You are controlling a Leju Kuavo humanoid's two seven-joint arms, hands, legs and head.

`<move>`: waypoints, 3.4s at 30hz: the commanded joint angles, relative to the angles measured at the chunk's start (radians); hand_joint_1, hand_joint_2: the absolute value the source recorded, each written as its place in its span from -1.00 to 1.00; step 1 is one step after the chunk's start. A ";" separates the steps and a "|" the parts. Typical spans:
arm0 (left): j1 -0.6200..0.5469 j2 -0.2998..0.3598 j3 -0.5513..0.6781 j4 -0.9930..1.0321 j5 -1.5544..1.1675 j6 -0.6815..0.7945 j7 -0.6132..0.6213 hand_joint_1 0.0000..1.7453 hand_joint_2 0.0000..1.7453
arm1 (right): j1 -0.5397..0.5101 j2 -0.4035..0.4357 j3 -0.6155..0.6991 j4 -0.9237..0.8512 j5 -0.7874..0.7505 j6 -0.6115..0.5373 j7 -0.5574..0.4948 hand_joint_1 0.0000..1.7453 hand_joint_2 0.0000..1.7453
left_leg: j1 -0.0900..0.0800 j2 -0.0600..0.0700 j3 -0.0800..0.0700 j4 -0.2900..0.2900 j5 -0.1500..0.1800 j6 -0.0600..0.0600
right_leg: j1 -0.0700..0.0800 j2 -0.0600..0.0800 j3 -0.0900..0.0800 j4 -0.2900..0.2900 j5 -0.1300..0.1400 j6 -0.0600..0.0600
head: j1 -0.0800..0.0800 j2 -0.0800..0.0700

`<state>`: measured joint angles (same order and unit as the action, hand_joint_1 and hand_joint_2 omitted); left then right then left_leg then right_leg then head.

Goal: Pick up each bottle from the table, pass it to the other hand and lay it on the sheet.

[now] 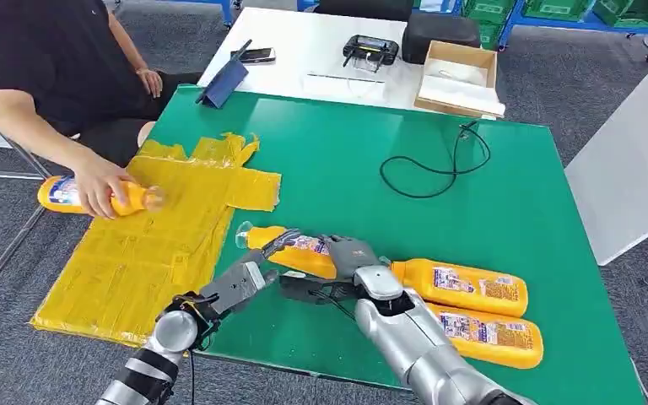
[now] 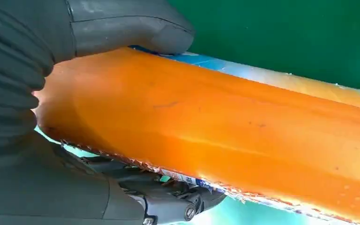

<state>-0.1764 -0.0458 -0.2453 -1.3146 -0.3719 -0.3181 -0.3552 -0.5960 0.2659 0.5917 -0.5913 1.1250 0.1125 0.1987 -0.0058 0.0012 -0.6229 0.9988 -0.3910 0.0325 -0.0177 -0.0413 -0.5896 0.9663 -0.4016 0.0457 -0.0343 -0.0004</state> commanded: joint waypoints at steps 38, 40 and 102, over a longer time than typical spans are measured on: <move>0.131 -0.165 0.032 -0.402 0.383 0.125 0.136 -1.00 1.00 | 0.440 -0.105 -0.008 -0.960 -0.608 -0.427 -0.340 1.00 1.00 | 0.000 -0.003 -0.011 0.000 0.001 -0.002 | 0.000 0.004 0.000 0.000 0.001 0.001 | 0.000 0.000; 0.130 -0.162 0.037 -0.402 0.387 0.123 0.134 -1.00 1.00 | 0.437 -0.103 -0.009 -0.957 -0.607 -0.427 -0.340 1.00 1.00 | 0.000 -0.002 -0.013 0.000 0.000 -0.001 | 0.000 0.005 0.000 0.001 0.002 0.002 | 0.000 0.000; 0.219 -0.125 0.039 -0.408 0.436 0.059 0.089 1.00 1.00 | 0.548 -0.199 0.165 -0.856 -0.233 -0.349 -0.251 -1.00 1.00 | 0.001 -0.004 -0.010 -0.001 0.001 -0.003 | 0.001 0.001 0.000 0.000 0.001 0.001 | 0.000 0.000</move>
<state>0.0825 -0.2003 -0.2033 -1.7304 0.1278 -0.2834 -0.2426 -0.1560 0.1163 0.8175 -1.4225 0.8353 -0.2178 -0.0687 -0.0058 0.0017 -0.6388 0.9990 -0.3875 0.0320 -0.0174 -0.0383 -0.5968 0.9677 -0.3976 0.0489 -0.0347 -0.0004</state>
